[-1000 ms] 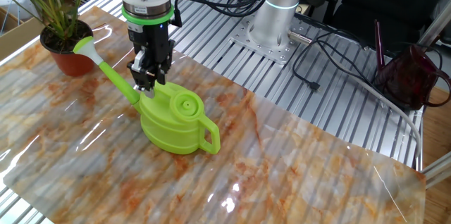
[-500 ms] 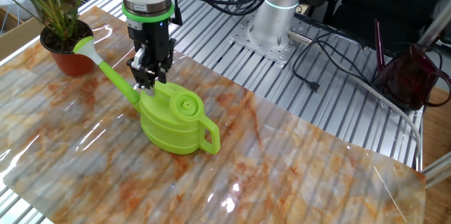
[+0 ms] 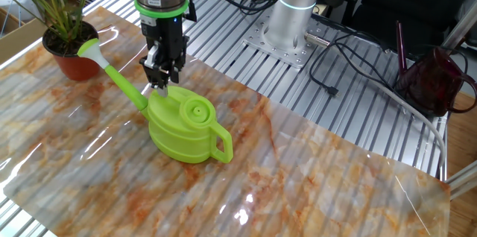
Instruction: Water the plant
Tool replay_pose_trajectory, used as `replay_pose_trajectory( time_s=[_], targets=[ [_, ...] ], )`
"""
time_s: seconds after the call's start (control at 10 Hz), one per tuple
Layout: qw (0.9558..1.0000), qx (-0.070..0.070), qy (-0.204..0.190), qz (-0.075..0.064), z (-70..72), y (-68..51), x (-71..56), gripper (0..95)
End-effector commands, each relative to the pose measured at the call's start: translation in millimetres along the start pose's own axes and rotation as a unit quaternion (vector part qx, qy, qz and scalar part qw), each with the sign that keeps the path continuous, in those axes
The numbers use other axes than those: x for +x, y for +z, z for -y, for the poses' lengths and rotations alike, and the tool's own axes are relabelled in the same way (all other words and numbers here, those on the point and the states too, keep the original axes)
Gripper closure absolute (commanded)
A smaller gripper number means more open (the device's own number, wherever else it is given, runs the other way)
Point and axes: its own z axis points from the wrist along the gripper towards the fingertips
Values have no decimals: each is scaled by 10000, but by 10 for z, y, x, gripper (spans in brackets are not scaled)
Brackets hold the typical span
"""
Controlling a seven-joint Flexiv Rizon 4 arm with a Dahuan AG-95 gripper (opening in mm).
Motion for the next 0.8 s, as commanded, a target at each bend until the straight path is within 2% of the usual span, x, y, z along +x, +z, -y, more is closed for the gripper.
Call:
replay_pose_trajectory(
  time_s=[0.1, 0.5, 0.8],
  targets=[
    [10000, -15, 9, -9, 11, 18, 2, 570],
    [9999, -58, -102, -66, 89, 114, -61, 570],
    [9999, -75, -41, -95, 106, 147, -77, 570]
  ],
)
